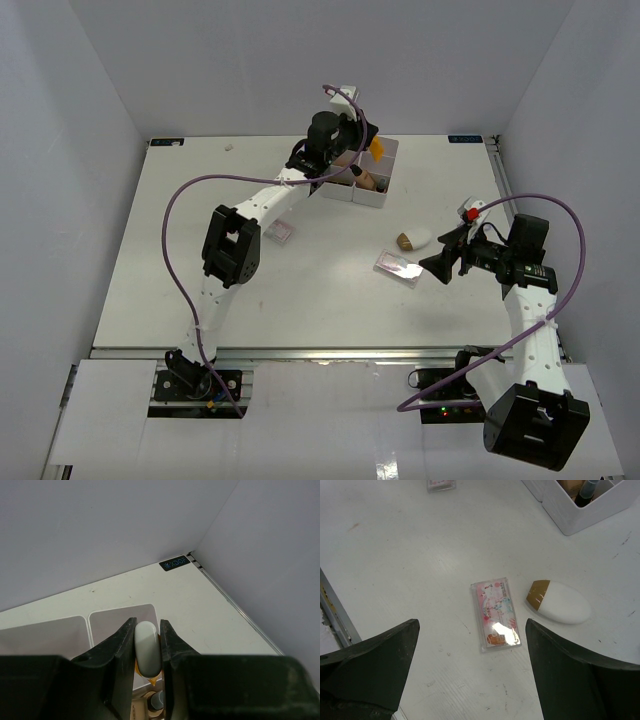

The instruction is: Organize the makeup

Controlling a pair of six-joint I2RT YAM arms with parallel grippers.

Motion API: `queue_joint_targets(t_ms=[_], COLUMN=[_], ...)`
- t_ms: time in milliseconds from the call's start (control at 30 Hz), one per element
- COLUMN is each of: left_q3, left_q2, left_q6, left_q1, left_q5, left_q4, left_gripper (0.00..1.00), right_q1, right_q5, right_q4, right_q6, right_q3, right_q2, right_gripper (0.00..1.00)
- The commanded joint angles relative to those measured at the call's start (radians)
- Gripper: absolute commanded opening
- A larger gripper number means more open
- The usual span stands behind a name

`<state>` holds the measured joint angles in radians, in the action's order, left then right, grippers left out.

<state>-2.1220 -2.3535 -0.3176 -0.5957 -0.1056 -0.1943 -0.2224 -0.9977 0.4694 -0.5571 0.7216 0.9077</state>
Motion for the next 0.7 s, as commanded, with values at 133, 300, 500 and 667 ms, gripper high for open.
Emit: queue_joint_targets(t_ms=[133, 300, 500, 667], left_q3=[-0.009, -0.005, -0.004, -0.008], left_q2=[-0.007, -0.025, -0.041, -0.057], left_q6=[0.021, 0.026, 0.025, 0.04], left_q1=[0.0, 0.0, -0.001, 0.0], left_q5=[-0.014, -0.007, 0.002, 0.02], left_q4=[-0.031, -0.035, -0.034, -0.041], left_gripper=[0.0, 0.0, 0.01, 0.01], right_q1=[-0.008, -0.014, -0.014, -0.014], right_q5=[-0.017, -0.022, -0.024, -0.027], right_q4=[-0.028, -0.029, -0.029, -0.028], right_q6=[0.002, 0.002, 0.003, 0.003], right_q3=[-0.007, -0.008, -0.008, -0.01], right_q2=[0.005, 0.004, 0.005, 0.005], right_gripper=[0.93, 0.93, 0.93, 0.93])
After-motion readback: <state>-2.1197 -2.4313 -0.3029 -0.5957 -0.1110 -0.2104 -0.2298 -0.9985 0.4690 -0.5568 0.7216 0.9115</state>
